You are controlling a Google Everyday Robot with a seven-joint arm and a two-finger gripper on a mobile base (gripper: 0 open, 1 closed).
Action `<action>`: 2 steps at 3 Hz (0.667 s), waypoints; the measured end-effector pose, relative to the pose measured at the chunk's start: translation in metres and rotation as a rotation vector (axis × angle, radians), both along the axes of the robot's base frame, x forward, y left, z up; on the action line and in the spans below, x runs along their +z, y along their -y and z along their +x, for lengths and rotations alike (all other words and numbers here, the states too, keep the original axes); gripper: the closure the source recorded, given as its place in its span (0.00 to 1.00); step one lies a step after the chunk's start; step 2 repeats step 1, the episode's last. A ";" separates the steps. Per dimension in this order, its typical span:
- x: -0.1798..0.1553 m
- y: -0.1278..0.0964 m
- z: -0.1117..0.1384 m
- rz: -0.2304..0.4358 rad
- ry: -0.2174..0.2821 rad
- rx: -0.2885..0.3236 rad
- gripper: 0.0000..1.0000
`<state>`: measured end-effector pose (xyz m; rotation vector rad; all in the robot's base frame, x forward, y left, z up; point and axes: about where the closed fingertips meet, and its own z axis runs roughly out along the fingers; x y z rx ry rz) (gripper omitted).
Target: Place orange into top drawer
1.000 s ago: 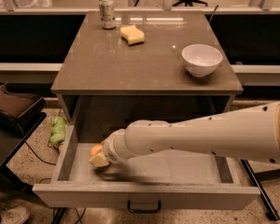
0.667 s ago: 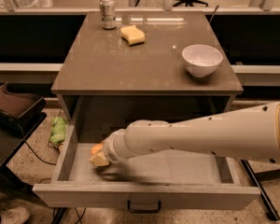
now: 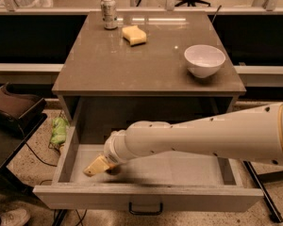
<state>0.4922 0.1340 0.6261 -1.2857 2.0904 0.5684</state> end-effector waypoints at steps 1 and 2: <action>0.000 0.000 0.000 0.000 0.000 0.000 0.00; 0.000 0.000 0.000 0.000 0.000 0.000 0.00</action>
Offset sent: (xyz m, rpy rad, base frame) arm 0.0000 0.0000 0.0000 0.0000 0.0000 0.0000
